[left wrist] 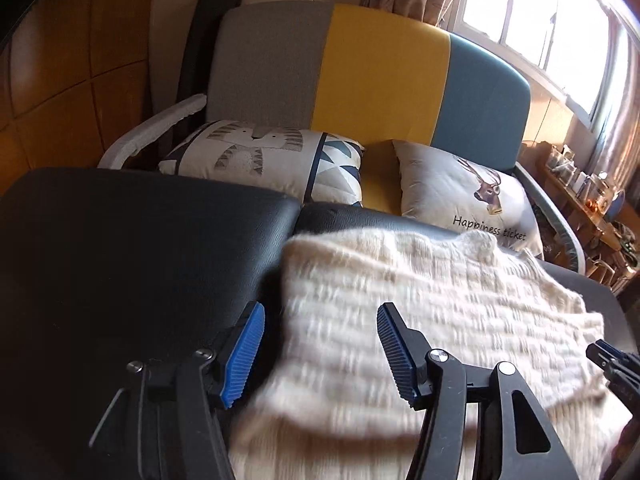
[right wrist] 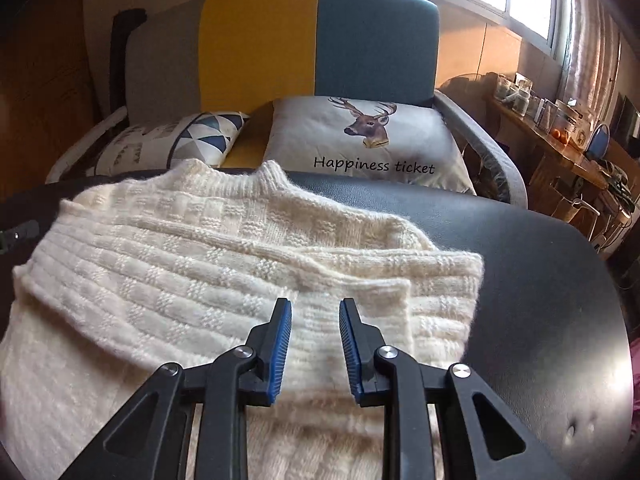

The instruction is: Fold clothes

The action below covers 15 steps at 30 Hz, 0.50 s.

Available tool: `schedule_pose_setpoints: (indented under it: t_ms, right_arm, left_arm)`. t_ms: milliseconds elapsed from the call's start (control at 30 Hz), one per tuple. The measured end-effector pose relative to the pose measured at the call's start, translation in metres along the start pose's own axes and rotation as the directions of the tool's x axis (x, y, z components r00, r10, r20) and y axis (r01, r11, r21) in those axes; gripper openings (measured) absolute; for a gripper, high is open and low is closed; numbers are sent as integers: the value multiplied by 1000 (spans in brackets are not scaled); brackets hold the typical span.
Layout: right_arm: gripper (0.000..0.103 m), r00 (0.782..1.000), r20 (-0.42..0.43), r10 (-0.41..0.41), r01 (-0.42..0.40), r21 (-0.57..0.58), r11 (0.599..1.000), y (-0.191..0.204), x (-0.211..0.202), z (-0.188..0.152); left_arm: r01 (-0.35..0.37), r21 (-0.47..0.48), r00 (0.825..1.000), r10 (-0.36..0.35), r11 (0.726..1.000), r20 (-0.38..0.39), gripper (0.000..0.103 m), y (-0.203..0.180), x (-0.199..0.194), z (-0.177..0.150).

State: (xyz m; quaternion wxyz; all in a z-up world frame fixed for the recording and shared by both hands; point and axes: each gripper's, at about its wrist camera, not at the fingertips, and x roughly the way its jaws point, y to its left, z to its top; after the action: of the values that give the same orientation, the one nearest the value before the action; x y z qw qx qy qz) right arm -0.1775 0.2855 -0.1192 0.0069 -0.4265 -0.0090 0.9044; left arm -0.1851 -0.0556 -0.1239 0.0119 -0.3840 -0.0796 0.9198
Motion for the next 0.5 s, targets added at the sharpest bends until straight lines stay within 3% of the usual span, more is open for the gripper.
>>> schedule_pose_setpoints:
  t_ms: [100, 267, 400, 500]
  right_arm:
    - [25, 999, -49, 3, -1, 39, 999, -6, 13, -23]
    - [25, 998, -27, 58, -55, 93, 994, -15, -3, -38]
    - [25, 992, -22, 121, -118, 115, 986, -19, -33, -49]
    - [25, 986, -17, 168, -165, 131, 978, -22, -55, -58]
  left_arm:
    - [-18, 49, 997, 22, 999, -77, 64, 0, 11, -24]
    - [50, -73, 987, -61, 996, -150, 73, 25, 22, -33]
    - [21, -49, 994, -26, 999, -110, 71, 23, -9, -41]
    - [57, -40, 997, -59, 998, -54, 71, 26, -51, -60]
